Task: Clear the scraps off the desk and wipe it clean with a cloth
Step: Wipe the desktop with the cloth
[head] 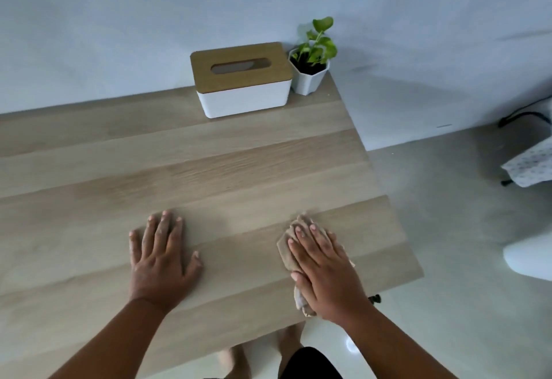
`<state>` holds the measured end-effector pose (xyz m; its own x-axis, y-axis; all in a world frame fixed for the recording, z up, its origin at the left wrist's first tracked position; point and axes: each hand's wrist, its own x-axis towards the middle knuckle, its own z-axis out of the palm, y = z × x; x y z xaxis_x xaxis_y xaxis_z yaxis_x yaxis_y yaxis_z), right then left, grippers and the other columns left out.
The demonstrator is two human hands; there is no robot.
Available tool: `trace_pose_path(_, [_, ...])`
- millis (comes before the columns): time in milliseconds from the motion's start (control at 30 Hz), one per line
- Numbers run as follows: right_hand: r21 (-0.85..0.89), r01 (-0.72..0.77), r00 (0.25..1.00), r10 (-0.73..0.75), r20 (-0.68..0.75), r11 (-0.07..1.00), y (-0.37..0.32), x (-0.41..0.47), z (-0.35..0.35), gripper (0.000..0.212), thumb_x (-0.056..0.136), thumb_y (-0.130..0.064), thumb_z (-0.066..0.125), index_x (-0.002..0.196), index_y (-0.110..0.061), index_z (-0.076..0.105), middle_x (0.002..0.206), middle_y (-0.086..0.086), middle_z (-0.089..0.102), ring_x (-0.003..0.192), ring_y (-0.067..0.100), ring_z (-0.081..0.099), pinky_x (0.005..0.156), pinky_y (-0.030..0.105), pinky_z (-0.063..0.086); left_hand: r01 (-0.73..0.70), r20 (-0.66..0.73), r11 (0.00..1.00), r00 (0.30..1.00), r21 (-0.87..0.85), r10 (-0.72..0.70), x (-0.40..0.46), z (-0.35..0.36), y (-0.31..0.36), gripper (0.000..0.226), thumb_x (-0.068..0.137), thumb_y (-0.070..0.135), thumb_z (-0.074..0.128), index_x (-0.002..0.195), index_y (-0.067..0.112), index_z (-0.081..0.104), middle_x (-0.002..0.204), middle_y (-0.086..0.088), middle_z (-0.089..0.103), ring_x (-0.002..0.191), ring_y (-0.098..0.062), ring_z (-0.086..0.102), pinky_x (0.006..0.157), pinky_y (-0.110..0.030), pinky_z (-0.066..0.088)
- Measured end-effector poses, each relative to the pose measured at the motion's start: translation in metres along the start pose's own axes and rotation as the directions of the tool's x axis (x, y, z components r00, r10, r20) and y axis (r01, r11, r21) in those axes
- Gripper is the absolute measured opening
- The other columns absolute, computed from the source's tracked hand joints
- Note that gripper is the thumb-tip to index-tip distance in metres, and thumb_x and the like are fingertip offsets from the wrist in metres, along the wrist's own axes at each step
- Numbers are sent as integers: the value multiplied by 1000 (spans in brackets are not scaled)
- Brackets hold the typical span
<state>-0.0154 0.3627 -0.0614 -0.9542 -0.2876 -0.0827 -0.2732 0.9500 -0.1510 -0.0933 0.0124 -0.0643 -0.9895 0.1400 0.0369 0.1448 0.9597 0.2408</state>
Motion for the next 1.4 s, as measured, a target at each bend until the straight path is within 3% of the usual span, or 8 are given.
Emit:
trace_pose_path(200, [-9, -347, 938, 347, 5, 938, 109, -6, -25, 66, 100, -45, 37, 160, -20, 32, 172, 5, 13, 158, 31, 14, 122, 57, 23, -174, 32, 985, 984, -18, 175, 7, 9, 72, 75, 89, 52, 46, 148, 6, 52, 162, -18, 38, 153, -38, 29, 122, -64, 22])
trace_pose_path(300, [-9, -442, 897, 442, 13, 897, 115, 31, -33, 66, 103, -48, 29, 163, -22, 21, 172, 7, 7, 158, 34, 7, 124, 58, 19, -237, 65, 971, 969, -13, 238, 11, 26, 119, 77, 92, 55, 47, 151, 6, 47, 165, -18, 32, 156, -38, 22, 122, -63, 23])
trace_pose_path(367, [23, -406, 914, 405, 13, 914, 99, 48, -32, 64, 105, -49, 26, 164, -24, 16, 172, 7, 2, 158, 35, 1, 126, 58, 14, -205, 77, 979, 976, -1, 204, 12, 34, 140, 80, 92, 55, 46, 154, 6, 43, 167, -18, 28, 157, -38, 17, 124, -63, 19])
trace_pose_path(600, [46, 57, 998, -58, 11, 997, 78, -19, -9, 69, 102, -46, 42, 163, -19, 23, 173, 4, 4, 159, 32, 4, 123, 57, 21, -139, 57, 990, 989, 12, 138, 11, 45, 151, 83, 92, 57, 44, 160, 10, 33, 171, -12, 20, 160, -34, 7, 126, -61, 13])
trace_pose_path(833, [42, -153, 988, 154, -8, 987, 168, -54, -25, 69, 100, -41, 46, 162, -18, 25, 173, 3, 9, 159, 31, 9, 120, 58, 27, -98, 118, 995, 988, -9, 99, 11, 38, 156, 83, 93, 58, 40, 161, 11, 31, 171, -11, 17, 160, -32, 2, 127, -60, 10])
trace_pose_path(1000, [15, -273, 962, 273, -5, 962, 151, -10, -30, 66, 100, -41, 40, 160, -14, 33, 171, 10, 14, 158, 34, 13, 123, 57, 22, -73, 157, 997, 985, -16, 75, 13, 32, 159, 84, 92, 61, 38, 161, 13, 31, 172, -9, 16, 160, -31, 1, 128, -58, 9])
trace_pose_path(1167, [33, -102, 994, 103, -24, 994, 102, -4, -16, 68, 101, -44, 42, 162, -18, 27, 173, 6, 7, 159, 31, 3, 124, 57, 18, -85, 176, 996, 981, -2, 84, 10, 32, 154, 83, 95, 62, 37, 163, 16, 26, 173, -7, 10, 160, -28, -5, 128, -56, 7])
trace_pose_path(1400, [-3, -6, 999, 6, -41, 1000, 114, -37, -18, 68, 100, -46, 46, 161, -21, 29, 172, 2, 12, 158, 31, 14, 120, 58, 27, -98, 167, 995, 981, -35, 102, 10, 38, 146, 84, 96, 65, 41, 164, 21, 22, 173, -5, 8, 161, -27, -3, 128, -51, 3])
